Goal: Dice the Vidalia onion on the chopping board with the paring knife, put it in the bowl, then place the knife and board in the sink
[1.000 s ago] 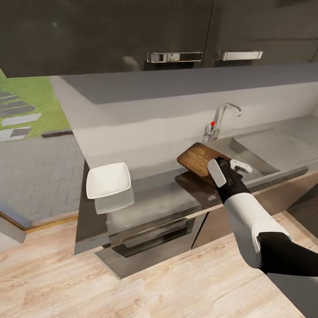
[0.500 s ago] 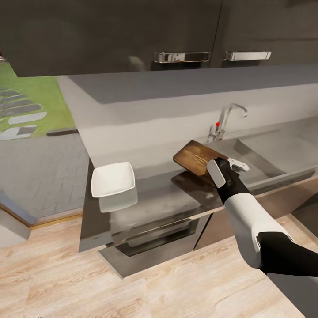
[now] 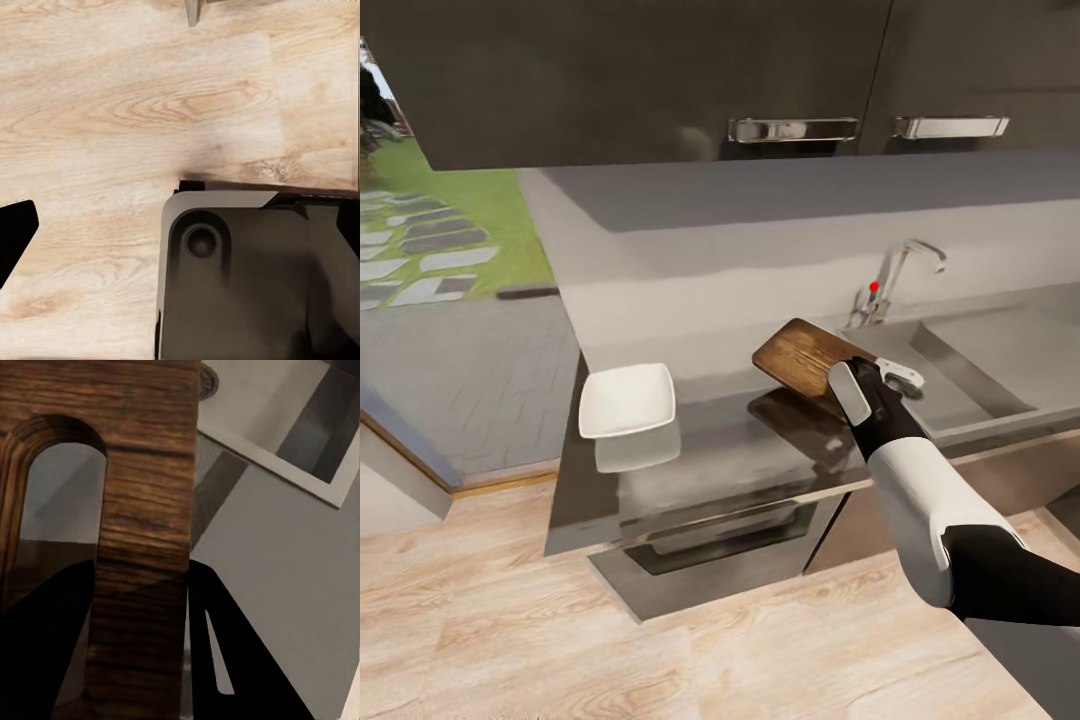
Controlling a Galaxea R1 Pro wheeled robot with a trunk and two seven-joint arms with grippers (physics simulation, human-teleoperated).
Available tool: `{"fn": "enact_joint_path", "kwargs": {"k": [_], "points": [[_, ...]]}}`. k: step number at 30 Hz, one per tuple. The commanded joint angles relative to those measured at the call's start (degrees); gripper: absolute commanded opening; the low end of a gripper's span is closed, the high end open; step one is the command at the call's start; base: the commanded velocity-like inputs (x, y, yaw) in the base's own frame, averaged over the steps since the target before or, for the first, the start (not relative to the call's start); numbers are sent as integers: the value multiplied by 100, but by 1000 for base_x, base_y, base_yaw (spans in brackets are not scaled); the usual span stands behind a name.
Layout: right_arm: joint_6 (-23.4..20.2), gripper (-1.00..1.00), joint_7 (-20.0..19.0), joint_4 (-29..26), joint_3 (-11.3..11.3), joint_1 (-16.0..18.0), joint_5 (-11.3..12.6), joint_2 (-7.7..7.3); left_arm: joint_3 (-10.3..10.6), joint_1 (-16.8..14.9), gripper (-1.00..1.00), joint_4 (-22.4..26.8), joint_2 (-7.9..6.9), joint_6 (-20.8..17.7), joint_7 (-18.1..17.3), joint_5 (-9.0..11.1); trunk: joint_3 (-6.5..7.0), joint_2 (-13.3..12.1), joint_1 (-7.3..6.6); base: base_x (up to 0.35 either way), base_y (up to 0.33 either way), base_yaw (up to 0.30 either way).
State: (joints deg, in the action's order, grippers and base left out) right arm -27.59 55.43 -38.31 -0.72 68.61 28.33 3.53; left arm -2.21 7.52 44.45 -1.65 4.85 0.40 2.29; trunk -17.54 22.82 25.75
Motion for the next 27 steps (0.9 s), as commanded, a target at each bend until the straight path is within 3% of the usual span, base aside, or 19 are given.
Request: {"fn": "enact_joint_path", "kwargs": {"k": [1,15,27], "points": [[-50,-100,25,-10,-7,3,6,1,2,3,100,9,-1,6,4,24,-9,10,3,0,-233,164],[-337,-100,12,-10,-5,3,14,7,-3,2,100,3,2,7,4,26,-9,10,3,0,-267,150],[-352,-100,-300,-10,1,3,14,15,-7,1,100,-7,2,6,4,26,-9,10,3,0,-286,96]]}}
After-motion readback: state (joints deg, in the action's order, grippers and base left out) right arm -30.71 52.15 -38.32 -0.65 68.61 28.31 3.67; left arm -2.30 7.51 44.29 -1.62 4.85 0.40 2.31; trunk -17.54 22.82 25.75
